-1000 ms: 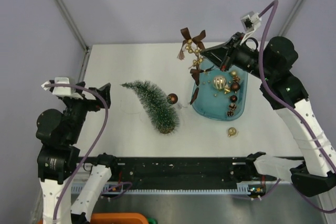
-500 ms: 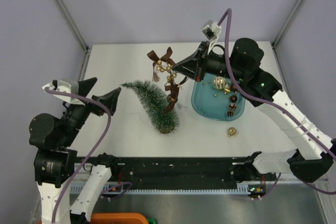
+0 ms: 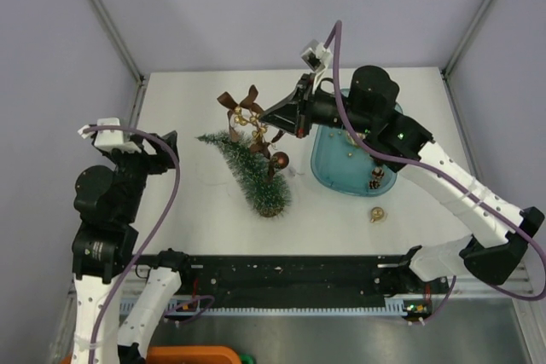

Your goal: Decorate the small christmas tree

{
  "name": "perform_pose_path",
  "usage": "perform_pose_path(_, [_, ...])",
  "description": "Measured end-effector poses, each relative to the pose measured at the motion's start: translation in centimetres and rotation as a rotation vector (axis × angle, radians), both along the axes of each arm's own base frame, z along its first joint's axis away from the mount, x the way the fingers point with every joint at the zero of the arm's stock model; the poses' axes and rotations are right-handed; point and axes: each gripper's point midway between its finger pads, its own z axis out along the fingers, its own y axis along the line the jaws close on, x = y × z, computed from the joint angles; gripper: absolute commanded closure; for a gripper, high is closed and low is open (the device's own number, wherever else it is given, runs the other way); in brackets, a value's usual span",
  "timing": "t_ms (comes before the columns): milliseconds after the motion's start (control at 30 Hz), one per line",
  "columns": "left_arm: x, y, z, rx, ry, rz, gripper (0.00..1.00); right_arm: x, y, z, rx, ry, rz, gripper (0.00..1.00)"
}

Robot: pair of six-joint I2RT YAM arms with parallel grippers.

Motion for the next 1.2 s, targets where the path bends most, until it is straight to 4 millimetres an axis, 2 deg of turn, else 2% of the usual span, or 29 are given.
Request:
perform_pose_path(133, [1.1,0.4,-2.6,-0.006,0.065,0.032,0.19,0.0,0.2,0.1,0.007,0.004,-0.004,1.00])
perform_pose_path(300, [3.0,-1.3,-7.1,-0.047,0.184,-0.033,0.17,0.9,0.6,-0.6,0.011,0.001,-0.025,0.99])
perform_pose_path(400, [4.3,-2.4,-9.3,-0.074,0.252,-0.072,0.17,1.6,1.3,-2.6,-0.016,0.035,-0.029,0.96])
perform_pose_path(567, [6.3,-3.8,-10.9,-0.127,0.301,-0.117,0.16,2.3,2.2,-6.9,-0.073,0.112,-0.034,0.86])
perform_pose_path(633, [6.5,-4.4,-11.2,-0.144,0.308,-0.141,0.16,2.4,2.2,-7.9,-0.088,0.132,-0.038,0.82])
perform_pose_path(733, [6.5,-5.4,-10.7,-0.177,0.294,-0.195,0.16,2.4,2.3,-8.4,-0.087,0.141,-0.040,0.72])
perform_pose_path(933, [6.3,-6.9,-9.2,-0.217,0.248,-0.280,0.16,2.5,2.4,-8.8,-0.082,0.148,-0.042,0.64])
perform_pose_path(1067, [6.2,-7.4,-8.9,-0.229,0.244,-0.310,0.16,2.7,2.3,-9.0,-0.082,0.146,-0.051,0.57])
perform_pose_path(1200, [6.0,-7.7,-8.7,-0.238,0.242,-0.328,0.17,3.0,2.2,-9.4,-0.092,0.148,-0.072,0.55])
